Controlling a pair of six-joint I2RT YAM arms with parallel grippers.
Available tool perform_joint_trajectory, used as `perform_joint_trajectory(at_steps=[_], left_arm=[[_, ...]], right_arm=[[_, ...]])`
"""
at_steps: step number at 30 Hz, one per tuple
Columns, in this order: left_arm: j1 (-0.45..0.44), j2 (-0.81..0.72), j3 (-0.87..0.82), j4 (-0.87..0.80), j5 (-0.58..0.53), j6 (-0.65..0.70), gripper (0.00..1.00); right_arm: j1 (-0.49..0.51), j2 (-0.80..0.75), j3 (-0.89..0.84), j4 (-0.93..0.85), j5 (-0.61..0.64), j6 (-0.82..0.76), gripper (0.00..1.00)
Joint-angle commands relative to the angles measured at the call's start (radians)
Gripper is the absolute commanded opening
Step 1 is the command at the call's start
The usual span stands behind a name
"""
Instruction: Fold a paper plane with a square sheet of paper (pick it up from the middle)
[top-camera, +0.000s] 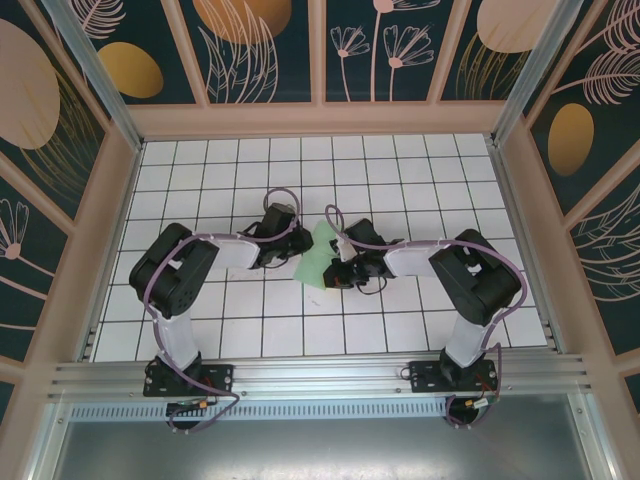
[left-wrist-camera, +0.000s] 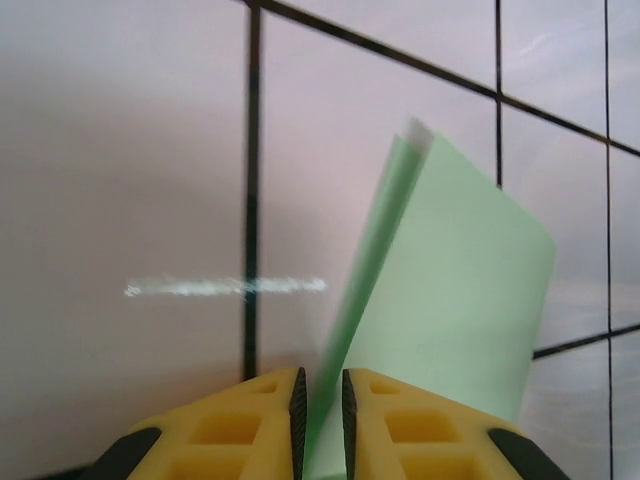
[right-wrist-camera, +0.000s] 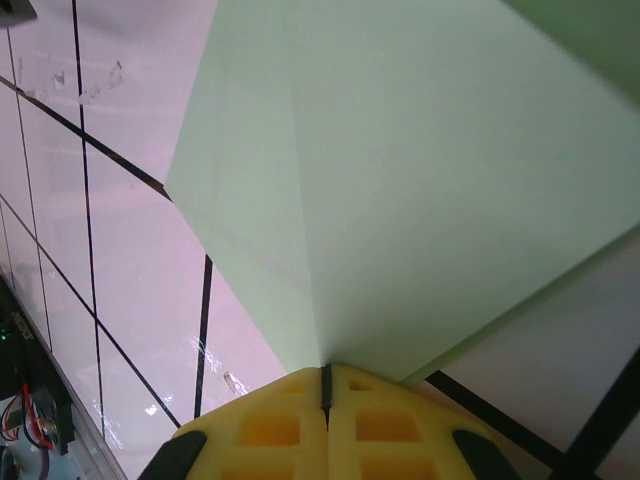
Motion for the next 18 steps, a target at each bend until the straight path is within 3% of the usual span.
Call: perform_joint_trajectory(at_steps=[1,8,13,18], left_arm=[[0.022,-0.012,0.014,-0.032,-0.002,0.052,0.21],[0.021,-0.156,-0.007,0.07,0.113,-0.018,0.23],[0.01,-0.135,-0.036,0.157,0.271,-0.1,0.19],[-0.011,-0.075,-0.081,0.254,0.323,-0.178,0.16]], right_arm=[[-0.005,0.046,-0.021,-0.096,0.085,0.007,0.0],[-0.005,0.056,0.019,-0.11,0.08,-0.001,0.0],[-0.005,0.059,0.035,-0.116,0.085,-0.002,0.0],[-0.005,0.051,0.035,-0.109,0.082,0.001,0.0]])
